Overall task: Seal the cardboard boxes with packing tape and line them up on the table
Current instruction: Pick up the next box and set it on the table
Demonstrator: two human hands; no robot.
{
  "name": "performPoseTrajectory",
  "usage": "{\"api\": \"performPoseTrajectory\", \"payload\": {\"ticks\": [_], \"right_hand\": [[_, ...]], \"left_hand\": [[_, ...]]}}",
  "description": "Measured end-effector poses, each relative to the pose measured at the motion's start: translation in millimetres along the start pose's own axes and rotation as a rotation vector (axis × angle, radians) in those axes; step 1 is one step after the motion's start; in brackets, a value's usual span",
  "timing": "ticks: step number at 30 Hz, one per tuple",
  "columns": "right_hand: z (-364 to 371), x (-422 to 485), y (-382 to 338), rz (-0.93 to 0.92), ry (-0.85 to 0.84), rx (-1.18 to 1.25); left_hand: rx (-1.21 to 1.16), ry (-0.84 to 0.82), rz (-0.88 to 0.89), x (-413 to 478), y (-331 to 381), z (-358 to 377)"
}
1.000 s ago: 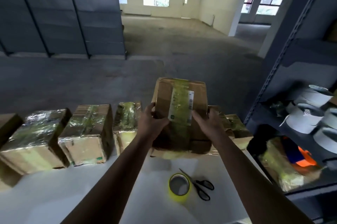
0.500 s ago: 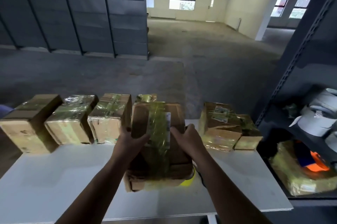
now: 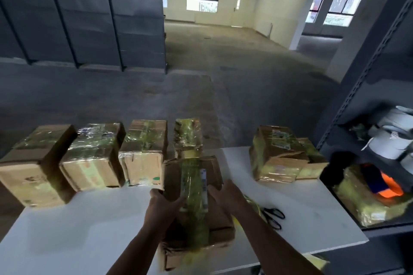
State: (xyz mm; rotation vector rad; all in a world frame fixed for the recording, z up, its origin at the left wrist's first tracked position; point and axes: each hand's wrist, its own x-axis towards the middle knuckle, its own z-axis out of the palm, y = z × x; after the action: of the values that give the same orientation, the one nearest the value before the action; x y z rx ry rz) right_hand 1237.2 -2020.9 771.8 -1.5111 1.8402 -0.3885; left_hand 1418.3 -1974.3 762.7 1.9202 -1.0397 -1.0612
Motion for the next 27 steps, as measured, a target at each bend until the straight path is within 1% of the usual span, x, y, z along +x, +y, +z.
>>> {"api": "performPoseTrajectory", "payload": {"ticks": [3,5,11,15,19,22,25,27], "right_hand": [[14,-7,-1,0.048,-0.003,0.026],[22,-9,-1,0.072,0.041,0.017],[46,1,-3,0.143,0.067,-0.137],[45,11,-1,0.162,0.074,-0.147],[36,19,9,0.122,0.096,-0.105],[31,22,15,0.093,0.161,-0.070],[20,23,22,0.064,0.193,-0.074],[14,23,26,0.031,0.224,-0.029]], "left_hand": [[0.045,-0.040,-0.020,13,-13,2],[0.088,-0.083,-0.011,19,-18,5],[0.153,-0.152,0.013,27,-27,9],[0.184,-0.120,0.025,26,-29,12],[0.225,-0.083,0.002,25,-21,19],[0.259,-0.074,-0.027,30,-14,25],[0.252,-0.055,-0.029,32,-10,30],[0.224,-0.045,-0.044,32,-9,37]]}}
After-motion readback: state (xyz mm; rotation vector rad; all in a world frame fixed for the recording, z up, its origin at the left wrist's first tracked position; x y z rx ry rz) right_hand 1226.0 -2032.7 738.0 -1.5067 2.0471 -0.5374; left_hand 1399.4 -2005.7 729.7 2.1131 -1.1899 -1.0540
